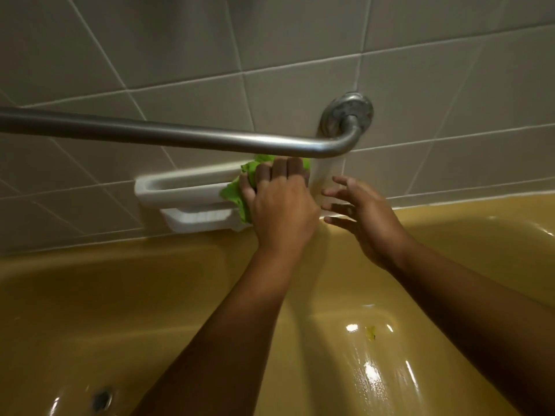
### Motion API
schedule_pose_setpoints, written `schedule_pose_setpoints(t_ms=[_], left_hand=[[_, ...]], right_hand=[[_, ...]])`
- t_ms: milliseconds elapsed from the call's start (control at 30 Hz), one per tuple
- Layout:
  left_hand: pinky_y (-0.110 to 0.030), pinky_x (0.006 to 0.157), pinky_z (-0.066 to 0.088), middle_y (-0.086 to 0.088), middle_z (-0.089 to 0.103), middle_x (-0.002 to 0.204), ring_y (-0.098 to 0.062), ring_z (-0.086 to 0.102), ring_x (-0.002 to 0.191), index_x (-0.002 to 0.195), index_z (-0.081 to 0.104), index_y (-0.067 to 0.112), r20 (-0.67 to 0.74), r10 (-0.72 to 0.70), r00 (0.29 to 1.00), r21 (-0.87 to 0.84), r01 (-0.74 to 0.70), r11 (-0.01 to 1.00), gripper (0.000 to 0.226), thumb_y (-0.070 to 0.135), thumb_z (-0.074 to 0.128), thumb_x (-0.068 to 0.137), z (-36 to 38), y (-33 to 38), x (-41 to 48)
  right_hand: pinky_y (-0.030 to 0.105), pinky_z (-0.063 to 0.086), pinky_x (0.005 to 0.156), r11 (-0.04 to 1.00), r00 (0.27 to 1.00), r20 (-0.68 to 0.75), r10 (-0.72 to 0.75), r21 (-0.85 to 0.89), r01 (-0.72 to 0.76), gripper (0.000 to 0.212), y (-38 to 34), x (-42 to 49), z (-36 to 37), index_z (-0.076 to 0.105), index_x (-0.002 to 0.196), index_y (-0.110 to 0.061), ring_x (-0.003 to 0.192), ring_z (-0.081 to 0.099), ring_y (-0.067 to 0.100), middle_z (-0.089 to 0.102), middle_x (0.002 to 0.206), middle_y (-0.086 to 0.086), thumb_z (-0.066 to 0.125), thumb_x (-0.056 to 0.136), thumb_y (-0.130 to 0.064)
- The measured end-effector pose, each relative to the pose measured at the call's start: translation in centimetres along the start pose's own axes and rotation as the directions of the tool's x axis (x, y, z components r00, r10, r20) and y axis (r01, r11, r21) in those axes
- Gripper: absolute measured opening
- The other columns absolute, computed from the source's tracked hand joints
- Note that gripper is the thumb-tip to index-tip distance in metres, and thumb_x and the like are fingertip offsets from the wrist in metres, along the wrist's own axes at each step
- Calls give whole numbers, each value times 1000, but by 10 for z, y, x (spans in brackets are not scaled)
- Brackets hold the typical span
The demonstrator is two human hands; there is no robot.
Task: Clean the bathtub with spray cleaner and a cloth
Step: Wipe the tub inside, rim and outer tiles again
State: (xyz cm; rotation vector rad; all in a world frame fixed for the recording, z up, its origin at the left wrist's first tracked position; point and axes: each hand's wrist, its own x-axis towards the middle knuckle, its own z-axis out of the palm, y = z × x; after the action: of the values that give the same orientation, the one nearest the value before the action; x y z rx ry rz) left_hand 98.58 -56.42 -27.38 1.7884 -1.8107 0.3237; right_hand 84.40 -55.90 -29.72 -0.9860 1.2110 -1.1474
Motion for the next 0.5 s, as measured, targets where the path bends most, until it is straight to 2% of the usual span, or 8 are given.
schedule_pose_setpoints(t_ms=[100, 167, 233, 267, 333, 400, 433, 500], left_hand=[[-57, 108, 36, -4, 68, 117, -32, 56, 115, 120, 65, 21, -67, 75, 995, -21, -76, 997, 27, 25, 63, 93, 10, 3, -7], [-55, 110, 36, -1, 66, 113, -29, 56, 112, 118, 65, 24, -17, 203, 979, -62, -204, 977, 28, 24, 63, 89, 13, 11, -16], [-50, 109, 37, 2, 63, 109, -25, 53, 108, 116, 64, 25, 81, 289, 954, -211, -268, 940, 27, 24, 55, 90, 13, 20, -29], [-47, 104, 40, 2, 63, 111, -23, 53, 107, 117, 64, 23, 146, 274, 951, -356, -208, 911, 27, 22, 54, 92, 15, 21, -35], [-42, 95, 48, 1, 64, 116, -18, 56, 108, 120, 63, 23, 297, 144, 944, -625, 78, 777, 23, 17, 57, 99, 17, 16, -45], [-45, 93, 55, 3, 64, 118, -14, 62, 108, 121, 58, 29, 424, 68, 903, -724, 293, 624, 24, 15, 60, 101, 16, 0, -58], [-46, 94, 56, 2, 64, 118, -14, 64, 109, 120, 54, 32, 457, 75, 886, -750, 338, 568, 28, 14, 62, 100, 15, -9, -64], [-43, 93, 57, -1, 65, 118, -15, 66, 107, 122, 47, 37, 504, 125, 855, -773, 382, 506, 38, 13, 65, 99, 15, -26, -75]], right_hand=[[46, 58, 98, 964, 997, 35, 74, 252, -80, 43, 1, -8, -5, 54, 146, -23, 119, 67, 27, 68, 133, 3, 38, 111, -41], [36, 59, 86, 940, 994, 73, 80, 327, -99, 42, 2, -15, -3, 57, 145, -25, 113, 68, 21, 69, 131, 1, 40, 110, -40], [35, 56, 85, 918, 994, 89, 68, 385, -98, 40, 4, -19, 0, 59, 143, -27, 111, 66, 18, 69, 133, 4, 41, 110, -39], [38, 54, 87, 906, 993, 90, 71, 410, -102, 39, 6, -22, 0, 58, 143, -29, 112, 66, 19, 68, 135, 4, 41, 110, -39], [42, 53, 84, 930, 992, 99, 78, 350, -109, 37, 14, -31, -2, 56, 143, -35, 107, 68, 23, 70, 131, 0, 41, 110, -42], [40, 56, 76, 983, 986, 158, 56, 165, -82, 34, 26, -40, -8, 56, 140, -38, 106, 68, 26, 68, 129, 0, 40, 111, -42], [39, 57, 76, 998, 982, 185, 30, 44, -39, 31, 34, -42, -12, 59, 137, -38, 109, 66, 27, 62, 132, 3, 42, 111, -40], [34, 53, 86, 973, 978, 203, -40, -215, 85, 22, 49, -45, -22, 65, 125, -38, 113, 57, 20, 48, 133, 1, 49, 109, -37]])
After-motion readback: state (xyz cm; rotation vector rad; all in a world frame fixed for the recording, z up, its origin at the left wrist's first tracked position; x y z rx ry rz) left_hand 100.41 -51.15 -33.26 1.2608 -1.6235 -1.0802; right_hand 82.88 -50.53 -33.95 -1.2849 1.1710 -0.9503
